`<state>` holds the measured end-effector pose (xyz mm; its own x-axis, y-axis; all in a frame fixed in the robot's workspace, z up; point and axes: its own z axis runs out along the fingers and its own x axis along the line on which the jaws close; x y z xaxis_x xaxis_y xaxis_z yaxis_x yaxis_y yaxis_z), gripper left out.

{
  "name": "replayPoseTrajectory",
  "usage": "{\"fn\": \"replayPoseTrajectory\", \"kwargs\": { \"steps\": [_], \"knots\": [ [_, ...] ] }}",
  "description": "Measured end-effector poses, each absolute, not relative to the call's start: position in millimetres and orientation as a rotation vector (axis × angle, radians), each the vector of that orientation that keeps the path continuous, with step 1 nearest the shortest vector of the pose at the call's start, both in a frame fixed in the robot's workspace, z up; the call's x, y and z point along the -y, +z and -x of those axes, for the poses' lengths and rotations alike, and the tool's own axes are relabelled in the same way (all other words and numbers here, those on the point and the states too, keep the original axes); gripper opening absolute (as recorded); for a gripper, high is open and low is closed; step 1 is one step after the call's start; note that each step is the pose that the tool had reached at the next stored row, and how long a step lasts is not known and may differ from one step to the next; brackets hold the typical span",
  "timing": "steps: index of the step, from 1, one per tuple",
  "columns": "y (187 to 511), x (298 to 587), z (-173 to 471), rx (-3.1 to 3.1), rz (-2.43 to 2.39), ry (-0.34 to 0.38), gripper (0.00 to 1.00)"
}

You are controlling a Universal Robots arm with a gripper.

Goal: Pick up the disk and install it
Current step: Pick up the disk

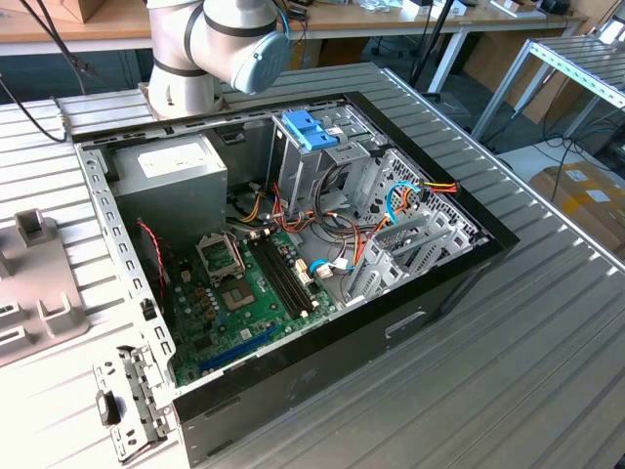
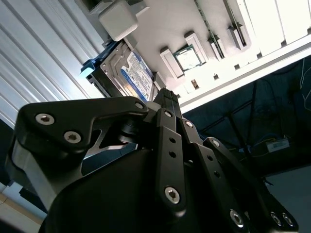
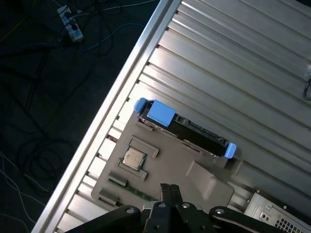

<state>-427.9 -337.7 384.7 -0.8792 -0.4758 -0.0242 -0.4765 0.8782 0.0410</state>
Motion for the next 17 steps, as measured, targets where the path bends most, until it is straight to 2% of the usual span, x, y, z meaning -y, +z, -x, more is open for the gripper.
{"fn": "replayPoseTrajectory", "kwargs": {
  "steps": [17],
  "knots": [
    [384.7, 337.7, 427.9, -2.996, 0.905, 0.072, 0.11]
  ]
}}
